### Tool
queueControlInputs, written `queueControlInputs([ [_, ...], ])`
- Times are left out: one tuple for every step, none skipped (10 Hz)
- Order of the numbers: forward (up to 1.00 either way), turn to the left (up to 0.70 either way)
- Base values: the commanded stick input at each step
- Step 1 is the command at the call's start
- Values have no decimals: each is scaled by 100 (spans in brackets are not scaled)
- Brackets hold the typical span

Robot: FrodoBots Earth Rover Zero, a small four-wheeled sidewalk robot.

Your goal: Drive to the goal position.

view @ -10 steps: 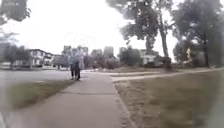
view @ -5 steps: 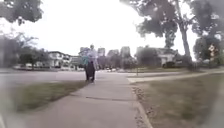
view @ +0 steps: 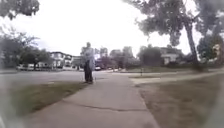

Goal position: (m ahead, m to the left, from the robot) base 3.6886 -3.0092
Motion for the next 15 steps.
queueControlInputs([
  [100,0],
  [100,0],
  [100,0],
  [100,0],
  [100,-23],
  [100,0],
  [100,0],
  [100,-24],
  [100,-39],
  [100,-30],
  [100,-2],
  [100,0],
  [100,0],
  [100,0],
  [100,0],
])
